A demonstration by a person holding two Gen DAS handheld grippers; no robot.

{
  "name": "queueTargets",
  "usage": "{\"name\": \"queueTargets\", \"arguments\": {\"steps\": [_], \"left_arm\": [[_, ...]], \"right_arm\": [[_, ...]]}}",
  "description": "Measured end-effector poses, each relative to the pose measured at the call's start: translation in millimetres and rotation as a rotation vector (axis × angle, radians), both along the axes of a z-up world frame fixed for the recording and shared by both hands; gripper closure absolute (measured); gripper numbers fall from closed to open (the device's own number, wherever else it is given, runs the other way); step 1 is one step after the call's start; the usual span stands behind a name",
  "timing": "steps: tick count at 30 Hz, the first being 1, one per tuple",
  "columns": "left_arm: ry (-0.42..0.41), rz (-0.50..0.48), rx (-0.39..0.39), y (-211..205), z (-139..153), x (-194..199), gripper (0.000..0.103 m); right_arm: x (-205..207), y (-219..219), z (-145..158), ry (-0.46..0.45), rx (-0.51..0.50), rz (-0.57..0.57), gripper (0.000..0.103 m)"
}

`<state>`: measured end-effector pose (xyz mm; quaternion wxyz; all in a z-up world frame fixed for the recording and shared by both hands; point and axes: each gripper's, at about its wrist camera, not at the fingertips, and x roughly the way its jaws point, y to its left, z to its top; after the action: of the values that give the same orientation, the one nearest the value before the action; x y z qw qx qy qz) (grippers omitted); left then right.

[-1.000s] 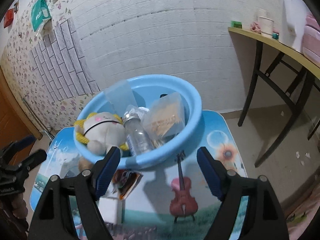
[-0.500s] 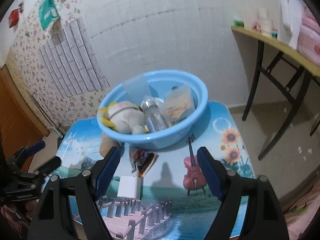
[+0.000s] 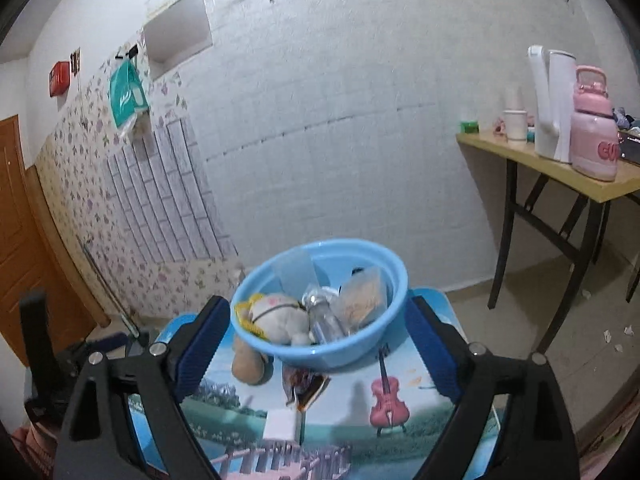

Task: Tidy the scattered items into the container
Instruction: 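Withdraw both open tools from the basin toward the remaining items on the table, then grasp the tan plush toy with the left tool while the right tool grasps the white charger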

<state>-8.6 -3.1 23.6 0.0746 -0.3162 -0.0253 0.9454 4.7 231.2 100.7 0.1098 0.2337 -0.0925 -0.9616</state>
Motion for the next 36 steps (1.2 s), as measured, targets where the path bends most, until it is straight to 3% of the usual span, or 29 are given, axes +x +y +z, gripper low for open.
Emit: {"name": "queueTargets", "arguments": {"steps": [4, 7, 9, 14, 17, 27, 36], "left_arm": [[0.093, -0.039, 0.045, 1, 10, 13, 0.002], [0.168, -0.012, 0.048, 1, 17, 20, 0.000], [0.172, 0.002, 0.055, 1, 16, 19, 0.000], [0.053, 0.017, 0.098, -4, 3, 4, 0.000], [0.039, 0.001, 0.127, -8, -2, 5, 0.000], [-0.042, 0.021, 0.041, -13, -36, 8, 0.000], [-0.121, 0.013, 0.033, -14, -71, -2, 0.000]], "right_arm": [[12, 3, 9, 0.065, -0.026, 0.002, 0.013], [24, 6, 17, 0.150, -0.059, 0.032, 0.012], [22, 4, 16, 0.146, -0.033, 0.022, 0.012], [7, -1, 1, 0.029, 0.012, 0.030, 0.012], [-1, 0, -17, -0.049, 0.019, 0.035, 0.012], [-18, -12, -88, -0.273, 0.001, 0.088, 0.012], [-24, -48, -123, -0.363, 0.067, 0.162, 0.013]]}}
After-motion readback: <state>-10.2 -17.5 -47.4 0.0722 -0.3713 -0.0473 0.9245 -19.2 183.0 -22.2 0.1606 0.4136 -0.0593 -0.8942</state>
